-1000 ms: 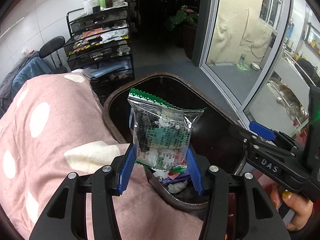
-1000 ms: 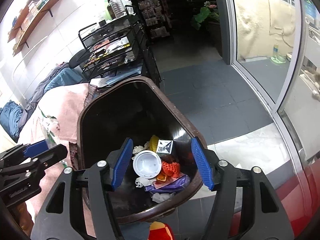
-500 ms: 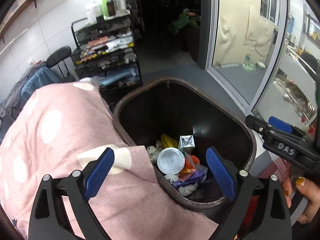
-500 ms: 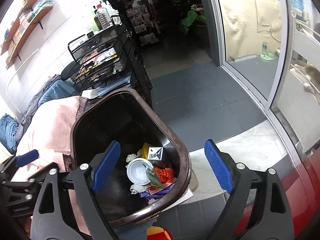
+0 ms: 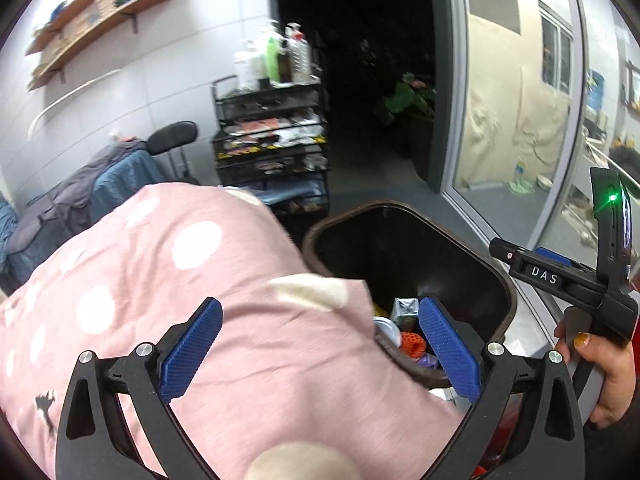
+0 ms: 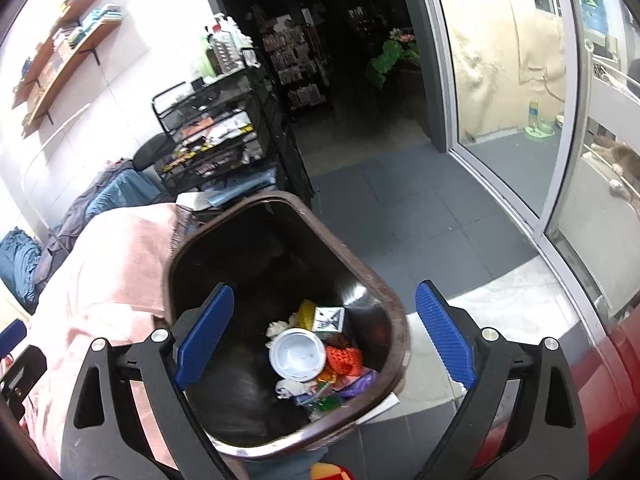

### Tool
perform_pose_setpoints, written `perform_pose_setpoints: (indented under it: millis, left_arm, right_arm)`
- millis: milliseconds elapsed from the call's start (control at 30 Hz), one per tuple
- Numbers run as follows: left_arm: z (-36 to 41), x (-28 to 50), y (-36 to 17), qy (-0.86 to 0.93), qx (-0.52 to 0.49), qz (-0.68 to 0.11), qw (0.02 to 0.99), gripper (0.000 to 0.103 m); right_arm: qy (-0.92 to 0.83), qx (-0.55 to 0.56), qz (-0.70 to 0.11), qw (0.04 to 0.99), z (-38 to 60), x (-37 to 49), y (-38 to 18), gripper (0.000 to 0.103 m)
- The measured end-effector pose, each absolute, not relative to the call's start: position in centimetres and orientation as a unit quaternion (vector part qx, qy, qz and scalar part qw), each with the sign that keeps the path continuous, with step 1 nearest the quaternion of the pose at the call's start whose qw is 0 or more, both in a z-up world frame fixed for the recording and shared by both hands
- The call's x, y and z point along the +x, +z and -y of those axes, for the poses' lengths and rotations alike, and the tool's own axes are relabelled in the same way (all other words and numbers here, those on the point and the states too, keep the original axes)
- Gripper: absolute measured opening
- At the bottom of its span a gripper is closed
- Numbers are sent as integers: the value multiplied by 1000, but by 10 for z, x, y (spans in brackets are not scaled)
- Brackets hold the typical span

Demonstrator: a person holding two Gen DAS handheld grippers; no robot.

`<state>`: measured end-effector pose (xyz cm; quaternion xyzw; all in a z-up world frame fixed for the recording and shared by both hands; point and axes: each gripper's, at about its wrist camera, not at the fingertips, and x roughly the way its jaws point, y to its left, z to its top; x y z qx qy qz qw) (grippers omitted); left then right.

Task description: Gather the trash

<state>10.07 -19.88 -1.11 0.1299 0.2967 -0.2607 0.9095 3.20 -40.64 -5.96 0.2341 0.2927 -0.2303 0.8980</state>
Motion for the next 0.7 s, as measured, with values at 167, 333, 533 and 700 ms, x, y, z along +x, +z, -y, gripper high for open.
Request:
perform_pose_setpoints:
  millis: [167,333,533,700]
  left_arm:
    - [159,89,-4,-222,105,-268,931,98]
    - [126,81,2,-188,80,-255,945,98]
    - [83,66,5,-128,55,-238,961,98]
    - [61,55,5,-93,48,-225,969,98]
  right_arm:
    - [-201,212,-276,915,378,35,-47,92]
    - [-159,183,-260,935,338,36,-33,94]
    - [-121,139,-245,952,291,34,-23,96]
    - [-93,85,-214,969,247,24,-16,97]
